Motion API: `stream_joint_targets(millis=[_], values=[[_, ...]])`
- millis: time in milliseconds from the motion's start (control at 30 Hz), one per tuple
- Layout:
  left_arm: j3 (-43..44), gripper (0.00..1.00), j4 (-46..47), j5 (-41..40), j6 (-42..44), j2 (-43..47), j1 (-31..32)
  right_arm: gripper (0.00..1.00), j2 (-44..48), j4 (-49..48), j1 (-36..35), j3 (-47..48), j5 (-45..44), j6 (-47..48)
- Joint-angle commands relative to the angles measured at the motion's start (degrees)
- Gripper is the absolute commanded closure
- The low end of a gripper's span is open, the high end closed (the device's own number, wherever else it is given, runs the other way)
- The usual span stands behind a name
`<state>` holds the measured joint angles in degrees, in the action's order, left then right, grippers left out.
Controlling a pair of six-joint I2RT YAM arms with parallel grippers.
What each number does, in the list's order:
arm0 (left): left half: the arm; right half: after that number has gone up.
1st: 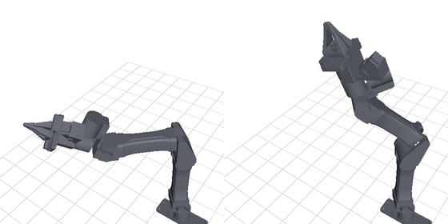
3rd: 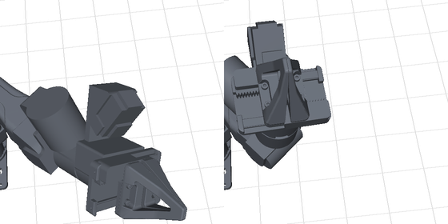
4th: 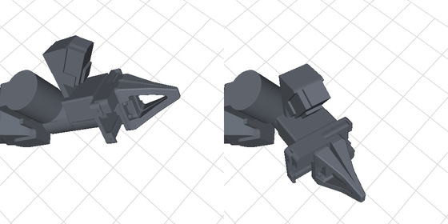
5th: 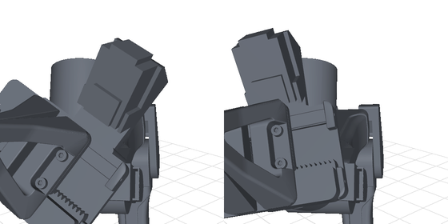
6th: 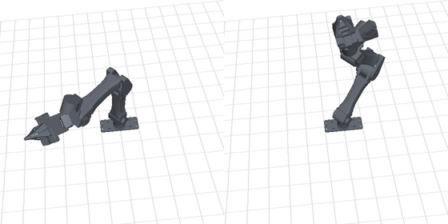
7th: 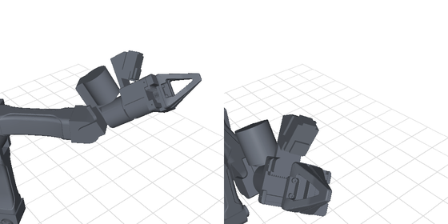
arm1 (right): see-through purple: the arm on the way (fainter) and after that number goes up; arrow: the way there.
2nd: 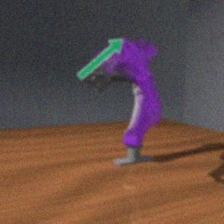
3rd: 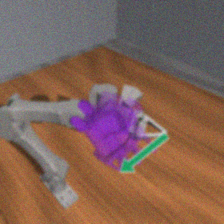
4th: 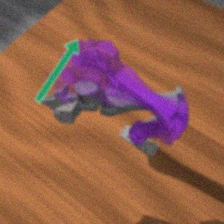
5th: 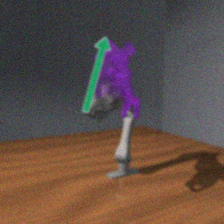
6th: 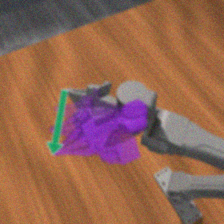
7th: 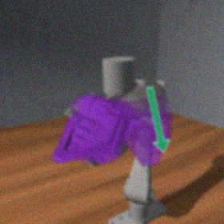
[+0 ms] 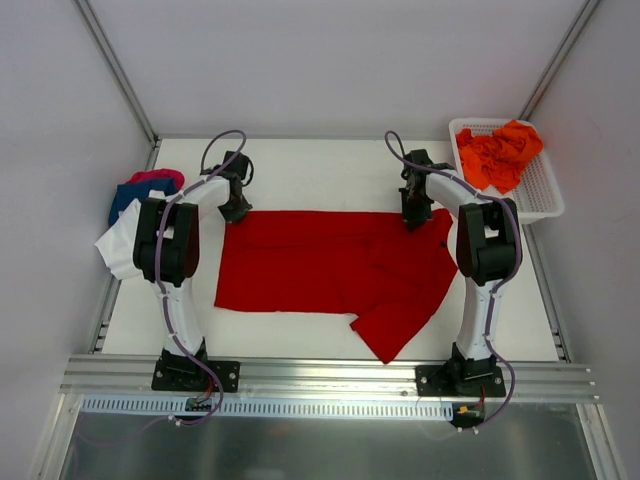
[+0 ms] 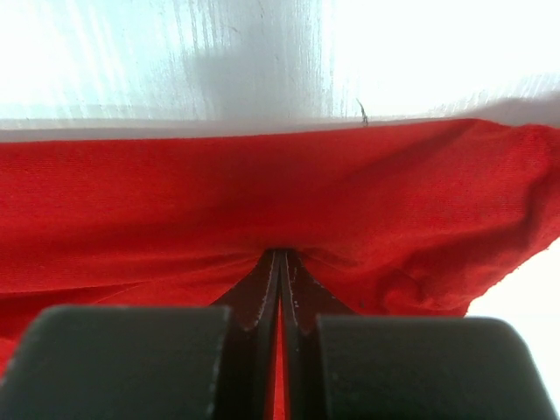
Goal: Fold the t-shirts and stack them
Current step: Fold the tshirt
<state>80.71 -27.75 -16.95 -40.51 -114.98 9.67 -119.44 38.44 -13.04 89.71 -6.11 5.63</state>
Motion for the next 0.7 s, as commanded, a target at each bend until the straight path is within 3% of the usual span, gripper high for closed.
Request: stream_joint_targets(millis=[0, 167, 300, 333, 400, 433, 533, 633, 667], values=[[-1.69, 1.0, -3.37, -2.3, -0.18, 1.6, -2.37, 0.99, -0.53, 3.58, 1.08, 1.08, -1.54, 0.7], [-3.0, 1.0, -3.28, -2.73, -1.23, 5.89, -2.2, 0.97, 3.41, 0.43, 0.91, -1.19, -0.14, 0.17], [-4.15, 1.0, -3.28, -8.95, -1.06, 19.21, 0.6, 0.72, 15.08, -3.45, 0.73, -6.02, 1.71, 0.08], [-4.42, 0.96, -3.28, -10.54, -1.06, 21.79, 2.53, 0.55, 17.9, -3.98, 0.47, -6.65, 1.54, 0.08], [-5.82, 0.75, -3.28, -13.45, -1.15, 30.84, 4.73, 0.43, 27.29, -3.72, -0.58, -7.79, 0.84, 0.35], [-6.26, 0.58, -3.19, -15.37, -0.63, 33.22, 6.05, 0.35, 30.29, -2.59, -0.93, -8.32, 0.84, 0.52], [-9.24, 0.46, -3.45, -16.1, 0.87, 41.66, 12.2, 0.26, 41.63, 1.27, -3.13, -9.9, 1.36, -0.26], [-20.01, 0.51, -4.24, -12.77, -2.02, 48.61, 16.16, 0.26, 50.69, 4.09, -5.85, -15.59, 1.89, -4.12], [-22.41, 0.62, -4.33, -12.24, -3.68, 51.14, 17.65, 0.26, 52.71, 4.54, -6.82, -17.62, 0.41, -5.09]])
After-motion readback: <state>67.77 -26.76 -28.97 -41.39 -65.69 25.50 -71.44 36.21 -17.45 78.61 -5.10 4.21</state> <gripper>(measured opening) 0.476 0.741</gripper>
